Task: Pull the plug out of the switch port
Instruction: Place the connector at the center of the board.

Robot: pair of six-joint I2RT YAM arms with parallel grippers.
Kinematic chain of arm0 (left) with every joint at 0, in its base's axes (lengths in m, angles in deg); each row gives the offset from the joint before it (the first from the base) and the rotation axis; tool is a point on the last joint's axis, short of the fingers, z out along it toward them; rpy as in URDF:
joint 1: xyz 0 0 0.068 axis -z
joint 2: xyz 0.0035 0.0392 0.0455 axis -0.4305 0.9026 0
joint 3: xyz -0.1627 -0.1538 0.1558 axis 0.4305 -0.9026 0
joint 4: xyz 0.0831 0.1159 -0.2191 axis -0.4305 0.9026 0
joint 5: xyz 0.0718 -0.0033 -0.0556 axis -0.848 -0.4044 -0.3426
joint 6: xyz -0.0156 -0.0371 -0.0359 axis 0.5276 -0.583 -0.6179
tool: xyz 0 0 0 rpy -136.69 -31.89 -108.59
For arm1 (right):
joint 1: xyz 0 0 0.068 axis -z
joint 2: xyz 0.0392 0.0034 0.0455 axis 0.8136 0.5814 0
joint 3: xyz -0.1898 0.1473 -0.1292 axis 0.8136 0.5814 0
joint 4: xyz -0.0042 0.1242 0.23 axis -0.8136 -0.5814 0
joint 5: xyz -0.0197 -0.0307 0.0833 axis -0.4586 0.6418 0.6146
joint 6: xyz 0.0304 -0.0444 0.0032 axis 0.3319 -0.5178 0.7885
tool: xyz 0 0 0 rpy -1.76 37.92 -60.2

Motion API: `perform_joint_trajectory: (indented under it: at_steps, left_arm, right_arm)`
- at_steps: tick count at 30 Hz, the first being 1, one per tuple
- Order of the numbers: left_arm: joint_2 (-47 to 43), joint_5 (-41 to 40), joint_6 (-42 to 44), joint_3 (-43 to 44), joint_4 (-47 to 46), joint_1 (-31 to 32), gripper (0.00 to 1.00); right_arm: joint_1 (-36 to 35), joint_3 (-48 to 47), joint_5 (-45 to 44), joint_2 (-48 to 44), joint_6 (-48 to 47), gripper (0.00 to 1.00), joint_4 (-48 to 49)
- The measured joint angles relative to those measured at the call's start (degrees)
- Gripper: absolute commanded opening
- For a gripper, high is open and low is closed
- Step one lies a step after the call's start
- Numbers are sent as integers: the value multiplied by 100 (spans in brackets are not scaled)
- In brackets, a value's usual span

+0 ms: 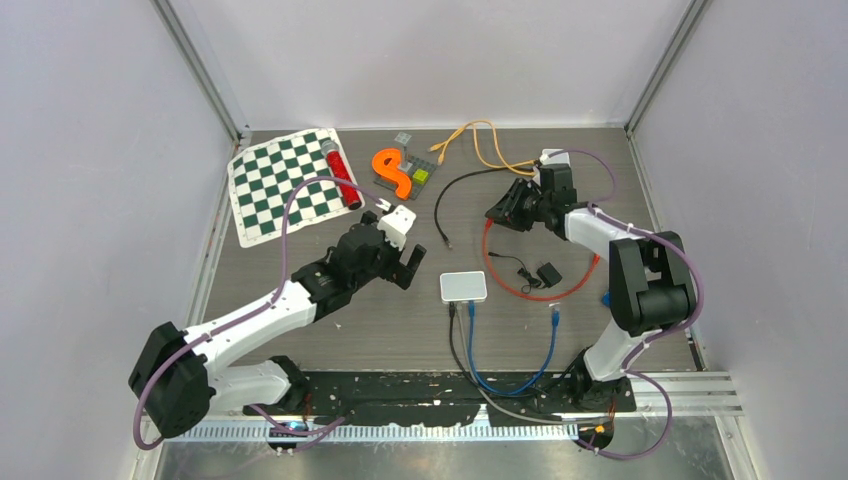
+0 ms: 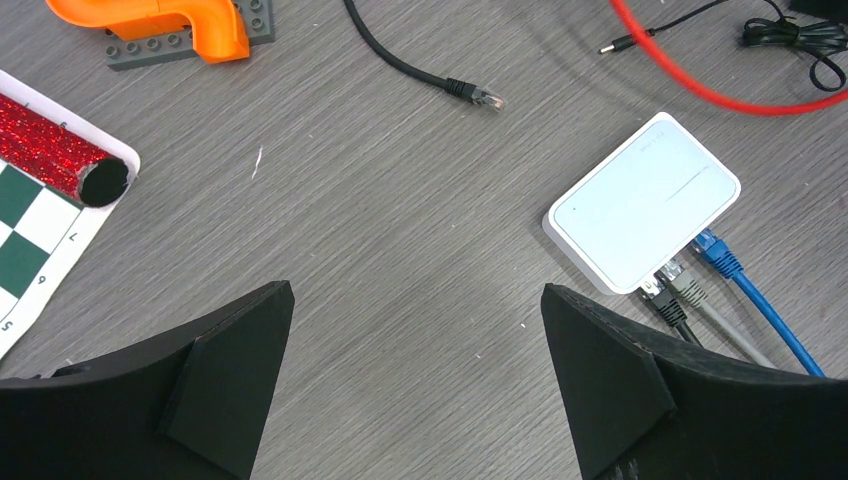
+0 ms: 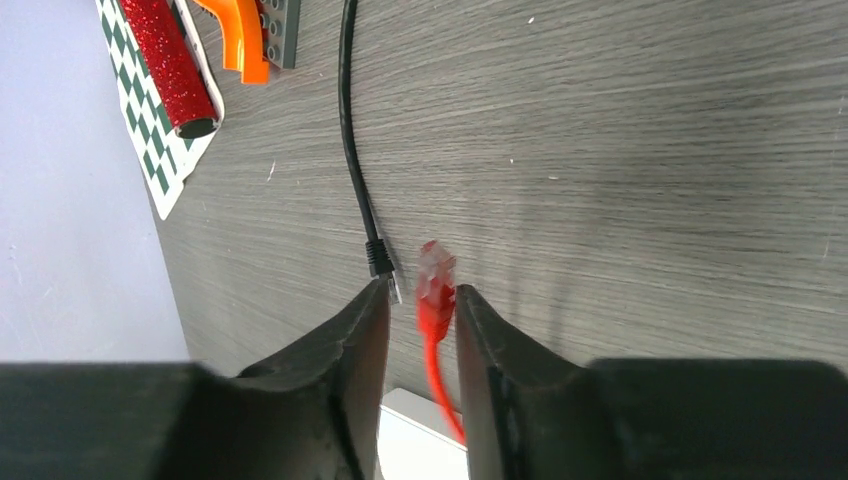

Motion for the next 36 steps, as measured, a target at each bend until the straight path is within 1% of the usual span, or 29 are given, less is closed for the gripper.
perform_joint_trajectory:
  at_steps: [1, 3, 8, 14, 15, 19, 26, 32, 36]
  left_arm:
    - [0, -2, 2, 0, 0, 0, 99]
    - [2, -2, 0, 0, 0, 0, 100]
    - [13, -2, 0, 0, -4, 0, 100]
    - [22, -9, -28, 0, -22, 0, 100]
    - [22, -11, -46, 0, -31, 0, 100]
    - [20, -61, -160, 0, -146, 0, 100]
    - [20, -120, -339, 2, -87, -55, 99]
    - [-13, -234, -474, 2, 76, -63, 100]
    - [-177, -376, -527, -11, 116, -66, 99]
  right_arm:
    - [0, -9, 4, 0, -44, 49, -37]
    - [0, -42, 2, 0, -94, 53, -94]
    - [0, -35, -39, -181, -302, 55, -284]
    - [0, 243, -87, -883, -542, 56, -490]
    - [0, 308, -87, -1027, -584, 56, -518]
    - [-4, 697, -37, -1644, -693, 62, -570]
    - [-92, 1569, 127, -2660, -726, 68, -531]
    - [-203, 2011, 149, -3250, -721, 69, -542]
    - [-267, 2192, 138, -3429, -721, 69, -542]
